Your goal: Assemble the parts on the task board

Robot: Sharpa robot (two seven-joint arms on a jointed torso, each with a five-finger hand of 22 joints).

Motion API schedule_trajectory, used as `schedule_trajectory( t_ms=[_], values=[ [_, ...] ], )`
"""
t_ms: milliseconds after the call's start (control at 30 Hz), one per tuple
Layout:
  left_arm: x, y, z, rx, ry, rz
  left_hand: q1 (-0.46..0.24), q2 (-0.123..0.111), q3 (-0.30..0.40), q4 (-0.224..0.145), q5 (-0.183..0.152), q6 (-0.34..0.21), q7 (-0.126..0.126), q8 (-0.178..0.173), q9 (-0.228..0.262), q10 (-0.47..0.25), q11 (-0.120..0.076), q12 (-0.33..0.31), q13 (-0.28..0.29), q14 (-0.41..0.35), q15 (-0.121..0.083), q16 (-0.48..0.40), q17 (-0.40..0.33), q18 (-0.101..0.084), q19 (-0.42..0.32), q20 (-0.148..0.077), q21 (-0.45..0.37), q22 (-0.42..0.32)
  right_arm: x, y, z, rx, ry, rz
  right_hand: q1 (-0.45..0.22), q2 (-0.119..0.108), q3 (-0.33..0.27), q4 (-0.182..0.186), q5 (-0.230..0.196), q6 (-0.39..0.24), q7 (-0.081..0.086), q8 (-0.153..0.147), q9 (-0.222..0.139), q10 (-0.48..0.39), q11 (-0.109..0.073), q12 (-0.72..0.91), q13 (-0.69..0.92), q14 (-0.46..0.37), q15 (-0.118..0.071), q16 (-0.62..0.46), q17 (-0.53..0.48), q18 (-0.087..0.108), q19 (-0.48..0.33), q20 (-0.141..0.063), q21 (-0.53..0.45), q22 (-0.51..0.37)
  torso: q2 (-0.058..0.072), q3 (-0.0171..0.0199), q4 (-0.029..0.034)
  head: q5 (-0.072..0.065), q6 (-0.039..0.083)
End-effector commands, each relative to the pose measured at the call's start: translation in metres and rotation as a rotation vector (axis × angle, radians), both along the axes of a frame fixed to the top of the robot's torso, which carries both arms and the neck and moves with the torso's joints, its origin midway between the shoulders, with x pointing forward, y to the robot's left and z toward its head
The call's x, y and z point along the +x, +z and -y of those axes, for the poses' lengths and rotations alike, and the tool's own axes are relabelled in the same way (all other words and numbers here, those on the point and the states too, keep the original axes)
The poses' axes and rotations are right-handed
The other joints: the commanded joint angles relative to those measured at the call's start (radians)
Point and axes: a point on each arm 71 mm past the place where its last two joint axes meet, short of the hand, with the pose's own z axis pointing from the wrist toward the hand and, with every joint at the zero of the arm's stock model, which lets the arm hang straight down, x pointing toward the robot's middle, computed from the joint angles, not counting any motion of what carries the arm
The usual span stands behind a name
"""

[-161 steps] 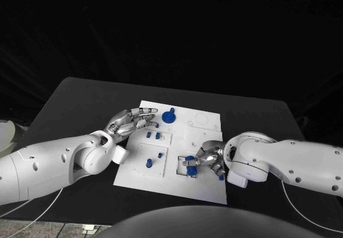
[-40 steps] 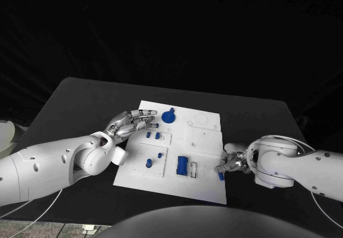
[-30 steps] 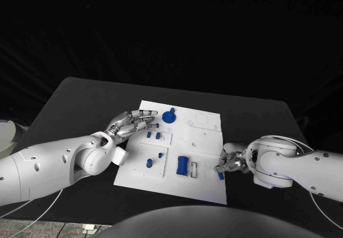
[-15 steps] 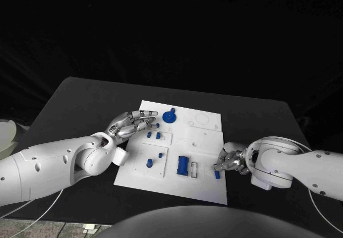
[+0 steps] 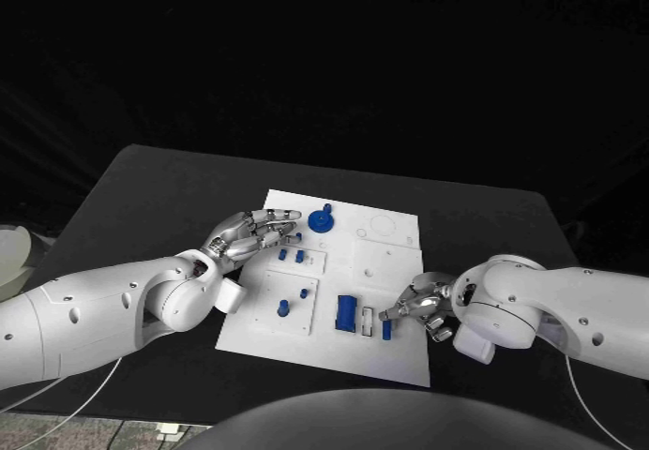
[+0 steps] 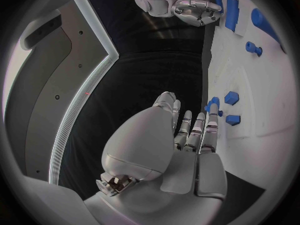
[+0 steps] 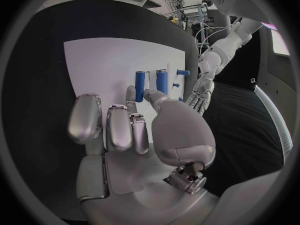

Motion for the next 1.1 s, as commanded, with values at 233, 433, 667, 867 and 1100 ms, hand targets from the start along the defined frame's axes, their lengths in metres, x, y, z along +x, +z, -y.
schedule_trajectory(
  t_ms=[233, 433, 667, 867, 1100],
  values=[
    [-0.001, 0.000, 0.004, -0.017, -0.022, -0.002, 0.011, 0.002, 0.006, 0.000, 0.004, -0.002, 0.008, -0.005, -0.001, 0.002, 0.006, -0.001, 0.001, -0.002, 0.006, 0.003, 0.001, -0.005, 0.006, 0.002, 0.000, -0.001, 0.002, -0.003, -0.010, 0.048, -0.021, -0.019, -0.020, 0.001, 0.090, -0.081, -0.032, -0.011, 0.001, -0.002, -0.002, 0.107, -0.002, 0.004, 0.263, 0.032, -0.001, -0.011, -0.009, 0.002, -0.011, 0.000, -0.021, 0.138, 0.000, 0.0008, 0.0002, -0.002, 0.000],
    [0.000, 0.000, 0.005, -0.018, -0.025, -0.003, 0.011, 0.002, 0.006, 0.000, 0.004, -0.002, 0.008, -0.005, -0.001, 0.002, 0.006, -0.001, 0.001, -0.002, 0.006, 0.004, 0.001, -0.005, 0.006, 0.002, 0.000, -0.001, 0.004, -0.003, -0.014, 0.044, -0.009, 0.012, -0.023, 0.000, 0.089, -0.080, -0.040, -0.015, 0.002, -0.004, -0.002, 0.107, -0.002, 0.004, 0.263, 0.031, -0.001, -0.014, -0.014, 0.003, -0.014, 0.001, -0.029, 0.136, 0.000, 0.0007, 0.0004, -0.003, 0.000],
    [0.000, 0.000, 0.006, -0.019, -0.027, -0.004, 0.011, 0.002, 0.007, 0.000, 0.005, -0.002, 0.009, -0.005, -0.001, 0.001, 0.006, -0.002, 0.001, -0.002, 0.007, 0.003, 0.001, -0.005, 0.006, 0.002, 0.000, -0.001, 0.005, -0.005, -0.018, 0.035, 0.014, 0.021, -0.041, -0.004, 0.080, -0.068, -0.078, -0.034, 0.010, -0.012, -0.006, 0.107, 0.005, 0.004, 0.263, 0.026, 0.005, -0.027, -0.033, 0.009, -0.027, 0.005, -0.068, 0.125, 0.001, 0.0009, 0.0000, -0.003, 0.000],
    [0.000, 0.000, 0.005, -0.018, -0.026, -0.004, 0.011, 0.002, 0.007, 0.000, 0.005, -0.002, 0.009, -0.005, -0.001, 0.001, 0.006, -0.002, 0.001, -0.002, 0.007, 0.003, 0.001, -0.005, 0.006, 0.002, 0.000, -0.001, 0.005, -0.005, -0.020, 0.035, 0.016, 0.038, -0.052, -0.006, 0.071, -0.060, -0.099, -0.038, 0.013, -0.013, -0.007, 0.106, 0.008, 0.002, 0.262, 0.025, 0.008, -0.031, -0.037, 0.010, -0.030, 0.008, -0.075, 0.124, 0.000, 0.0014, -0.0003, 0.001, 0.000],
    [0.000, -0.001, 0.005, -0.018, -0.027, -0.006, 0.012, 0.002, 0.009, -0.001, 0.005, -0.002, 0.009, -0.005, -0.001, 0.001, 0.007, -0.003, 0.000, -0.003, 0.007, 0.003, 0.001, -0.005, 0.006, 0.002, 0.000, -0.002, 0.004, -0.006, -0.021, 0.017, 0.037, 0.035, -0.090, -0.012, 0.041, -0.030, -0.172, -0.056, 0.022, -0.019, -0.011, 0.101, 0.016, -0.006, 0.255, 0.024, 0.014, -0.037, -0.047, 0.012, -0.034, 0.013, -0.092, 0.119, -0.001, 0.0007, -0.0004, 0.001, 0.000]
  ],
)
